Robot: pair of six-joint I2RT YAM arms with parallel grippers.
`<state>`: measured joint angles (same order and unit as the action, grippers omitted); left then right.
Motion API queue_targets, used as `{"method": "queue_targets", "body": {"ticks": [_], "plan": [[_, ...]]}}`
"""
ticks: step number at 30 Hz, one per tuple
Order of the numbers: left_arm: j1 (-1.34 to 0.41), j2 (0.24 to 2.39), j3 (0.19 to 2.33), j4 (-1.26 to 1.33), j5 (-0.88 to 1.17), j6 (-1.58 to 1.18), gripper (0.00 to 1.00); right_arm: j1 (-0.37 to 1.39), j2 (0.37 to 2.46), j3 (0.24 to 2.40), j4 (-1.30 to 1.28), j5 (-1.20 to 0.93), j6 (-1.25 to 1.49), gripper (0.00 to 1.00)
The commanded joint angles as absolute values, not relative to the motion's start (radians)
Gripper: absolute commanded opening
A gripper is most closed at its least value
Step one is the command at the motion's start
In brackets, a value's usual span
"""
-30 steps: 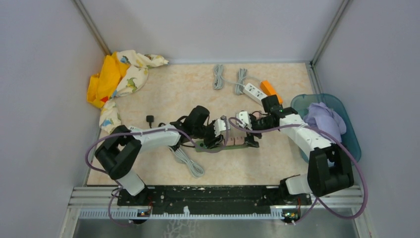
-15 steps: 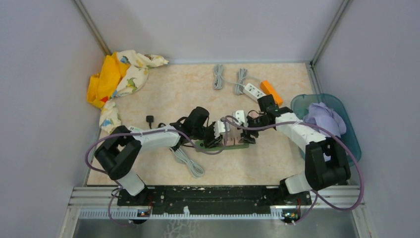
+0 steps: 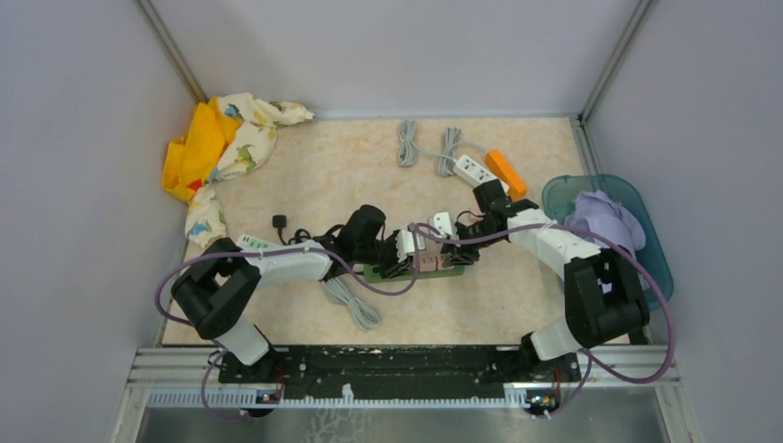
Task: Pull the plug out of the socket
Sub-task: Remove the plug from the socket.
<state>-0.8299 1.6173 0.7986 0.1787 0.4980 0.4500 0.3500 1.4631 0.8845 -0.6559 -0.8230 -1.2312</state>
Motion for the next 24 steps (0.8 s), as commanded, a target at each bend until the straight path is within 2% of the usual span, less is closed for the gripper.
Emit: {"method": "queue_targets", "body": {"ticks": [1,6,11,19,24], "plan": [[-0.835,1.599,0.770,0.191,0.489,0.449,0.00,0.362,1.469,0.920,-0.734,-0.861,-1.329,0.11],[-0.839,1.610,0.775,0.189,0.485,0.450,0.00,0.362,1.460,0.920,-0.746,-0.885,-1.343,0.00],[-0.843,1.603,0.764,0.194,0.487,0.457,0.00,0.325,1.464,0.932,-0.686,-0.876,-1.253,0.00],[-0.842,1.618,0.776,0.186,0.486,0.455,0.00,0.303,1.428,0.887,-0.752,-0.891,-1.403,0.00],[-0.844,1.616,0.771,0.189,0.489,0.457,0.00,0.321,1.427,0.876,-0.714,-0.929,-1.389,0.00]]}}
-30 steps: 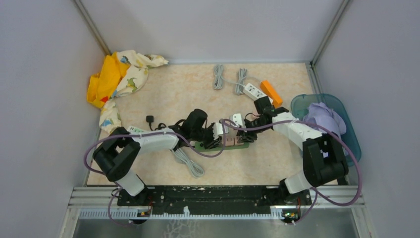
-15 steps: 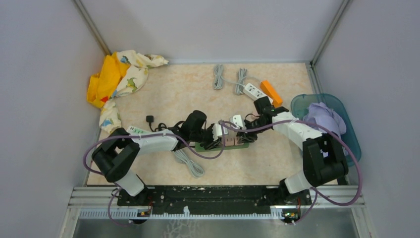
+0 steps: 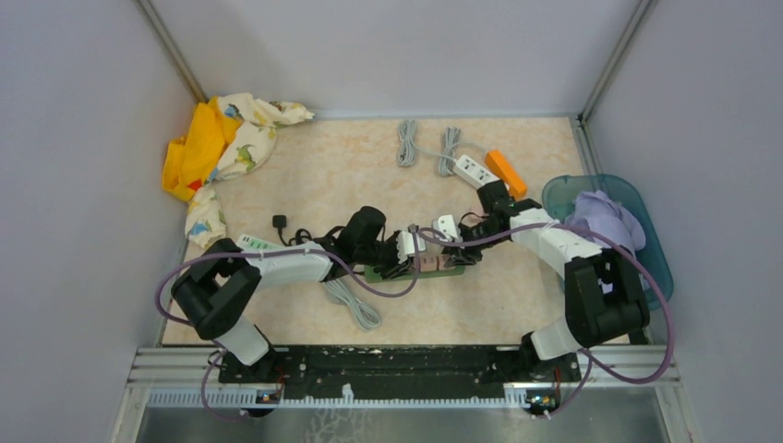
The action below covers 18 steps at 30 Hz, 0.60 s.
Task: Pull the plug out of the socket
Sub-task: Remove the plug from the socket.
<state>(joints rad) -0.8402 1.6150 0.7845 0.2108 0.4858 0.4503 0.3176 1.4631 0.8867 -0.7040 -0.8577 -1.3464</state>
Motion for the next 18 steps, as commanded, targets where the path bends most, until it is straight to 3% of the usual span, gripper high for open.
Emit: {"method": "queue_targets", "body": {"ticks": [1,7,18], "plan": [[-0.842,1.615,0.770,0.189,0.491,0.457,0.00,0.322,1.426,0.875,-0.691,-0.929,-1.365,0.00],[-0.843,1.617,0.772,0.186,0.495,0.459,0.00,0.311,1.408,0.877,-0.622,-0.895,-1.267,0.00],[-0.843,1.614,0.767,0.191,0.492,0.456,0.00,0.296,1.406,0.856,-0.715,-0.978,-1.424,0.00]]}}
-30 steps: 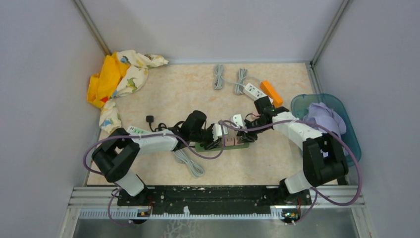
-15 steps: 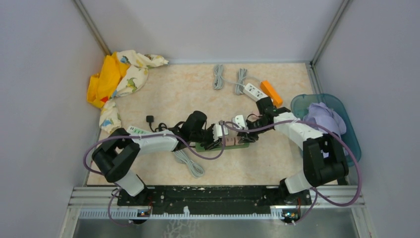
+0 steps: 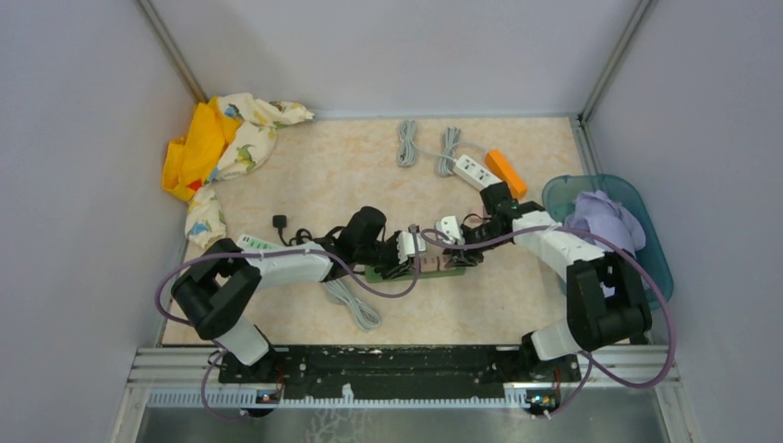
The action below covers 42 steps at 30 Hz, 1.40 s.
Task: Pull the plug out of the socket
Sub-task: Remove the plug from the socket.
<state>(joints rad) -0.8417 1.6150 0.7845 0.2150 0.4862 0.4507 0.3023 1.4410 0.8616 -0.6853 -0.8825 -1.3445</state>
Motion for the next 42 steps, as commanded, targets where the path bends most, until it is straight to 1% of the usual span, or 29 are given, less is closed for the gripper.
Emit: {"method": "queue_targets", "body": {"ticks": [1,6,8,15,20,26,32,35,38,42], "plan": [[-0.843,1.614,0.767,0.192,0.492,0.456,0.00,0.300,1.408,0.853,-0.689,-0.975,-1.401,0.00],[-0.843,1.614,0.765,0.195,0.491,0.456,0.00,0.308,1.384,0.847,-0.578,-0.957,-1.269,0.00],[-0.843,1.613,0.763,0.195,0.492,0.456,0.00,0.302,1.373,0.846,-0.568,-0.936,-1.258,0.00],[-0.843,1.608,0.757,0.202,0.490,0.452,0.00,0.261,1.374,0.871,-0.655,-0.921,-1.336,0.00],[-0.844,1.606,0.756,0.204,0.487,0.452,0.00,0.267,1.391,0.866,-0.714,-1.000,-1.404,0.00],[-0.844,1.606,0.756,0.205,0.489,0.452,0.00,0.324,1.381,0.847,-0.587,-0.975,-1.280,0.00],[-0.843,1.606,0.755,0.207,0.490,0.453,0.00,0.305,1.344,0.847,-0.508,-0.913,-1.181,0.00],[-0.843,1.606,0.756,0.206,0.492,0.453,0.00,0.280,1.341,0.853,-0.539,-0.894,-1.212,0.00],[-0.843,1.606,0.754,0.206,0.491,0.453,0.00,0.270,1.350,0.871,-0.630,-0.886,-1.304,0.00],[-0.844,1.605,0.751,0.209,0.491,0.453,0.00,0.271,1.378,0.885,-0.751,-0.975,-1.428,0.00]]}}
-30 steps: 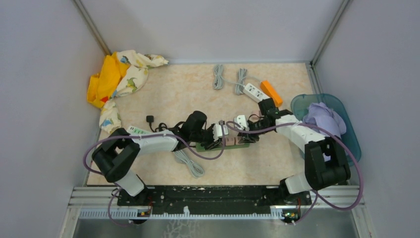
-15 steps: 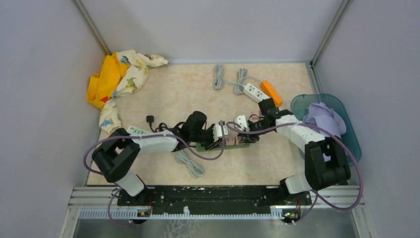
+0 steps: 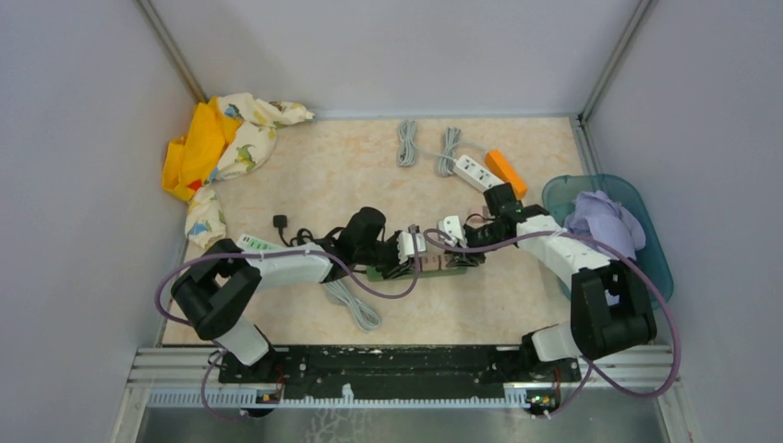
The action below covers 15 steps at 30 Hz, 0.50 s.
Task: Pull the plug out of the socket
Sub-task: Remove the plug from the socket.
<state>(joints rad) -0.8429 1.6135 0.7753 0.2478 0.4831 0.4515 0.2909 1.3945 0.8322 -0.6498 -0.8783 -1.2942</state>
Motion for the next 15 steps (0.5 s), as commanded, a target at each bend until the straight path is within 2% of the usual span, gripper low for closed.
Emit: {"method": "queue_targets", "body": {"ticks": [1,6,10,15], "plan": [[-0.844,1.605,0.752,0.209,0.489,0.454,0.00,0.277,1.387,0.883,-0.756,-0.995,-1.437,0.00],[-0.842,1.608,0.755,0.204,0.490,0.453,0.00,0.355,1.391,0.854,-0.575,-0.971,-1.251,0.00],[-0.843,1.608,0.754,0.206,0.489,0.454,0.00,0.347,1.369,0.851,-0.432,-0.945,-1.073,0.00],[-0.843,1.608,0.756,0.204,0.491,0.453,0.00,0.248,1.352,0.852,-0.518,-0.976,-1.169,0.00]]}}
